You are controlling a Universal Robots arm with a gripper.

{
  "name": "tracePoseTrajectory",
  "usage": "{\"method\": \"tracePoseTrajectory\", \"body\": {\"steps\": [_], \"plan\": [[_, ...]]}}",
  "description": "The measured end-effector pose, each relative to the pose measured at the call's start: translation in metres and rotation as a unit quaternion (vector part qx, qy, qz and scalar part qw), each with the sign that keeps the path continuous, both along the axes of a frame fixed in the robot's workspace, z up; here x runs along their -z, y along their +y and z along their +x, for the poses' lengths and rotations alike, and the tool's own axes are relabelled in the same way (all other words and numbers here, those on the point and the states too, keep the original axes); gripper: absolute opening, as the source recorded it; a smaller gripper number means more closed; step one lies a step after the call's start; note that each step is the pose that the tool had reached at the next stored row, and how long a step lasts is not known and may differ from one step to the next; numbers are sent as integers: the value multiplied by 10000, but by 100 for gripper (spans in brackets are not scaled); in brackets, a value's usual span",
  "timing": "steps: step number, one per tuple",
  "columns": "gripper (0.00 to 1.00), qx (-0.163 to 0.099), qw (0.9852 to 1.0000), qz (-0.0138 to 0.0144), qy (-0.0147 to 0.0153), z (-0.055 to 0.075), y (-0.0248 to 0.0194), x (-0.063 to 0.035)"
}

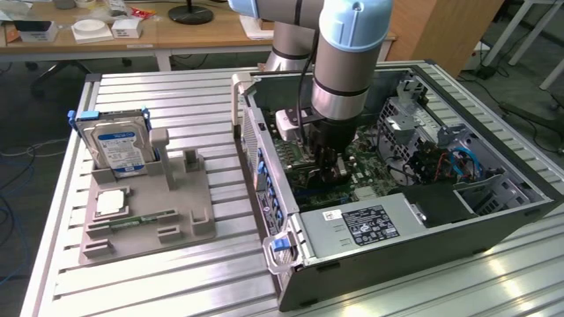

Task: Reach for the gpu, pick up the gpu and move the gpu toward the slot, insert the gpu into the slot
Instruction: 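Insert the gpu into the slot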

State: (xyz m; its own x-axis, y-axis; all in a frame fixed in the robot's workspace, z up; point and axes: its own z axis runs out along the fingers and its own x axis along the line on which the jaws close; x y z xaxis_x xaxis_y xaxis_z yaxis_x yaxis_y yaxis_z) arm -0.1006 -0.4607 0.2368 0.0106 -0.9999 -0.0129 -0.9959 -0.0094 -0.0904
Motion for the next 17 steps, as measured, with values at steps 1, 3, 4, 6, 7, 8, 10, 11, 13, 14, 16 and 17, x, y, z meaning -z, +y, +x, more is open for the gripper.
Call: {"method": "tracePoseTrajectory", "body": {"steps": [1,3,4,6,7,8,10,11,13,14,16,17], "plan": [[27,0,10000,1,0,0,0,0],[27,0,10000,0,0,0,0,-1],[27,0,10000,-1,1,0,0,-5],[27,0,10000,-2,1,0,0,-25],[27,0,10000,-1,1,0,0,-27],[27,0,10000,-1,0,0,0,-27],[27,0,10000,0,0,0,0,-26],[27,0,10000,0,0,0,0,-27],[27,0,10000,-1,1,0,0,-26],[27,0,10000,-1,1,0,0,-26],[27,0,10000,-1,1,1,3,-25],[27,0,10000,-1,1,3,6,-25]]}}
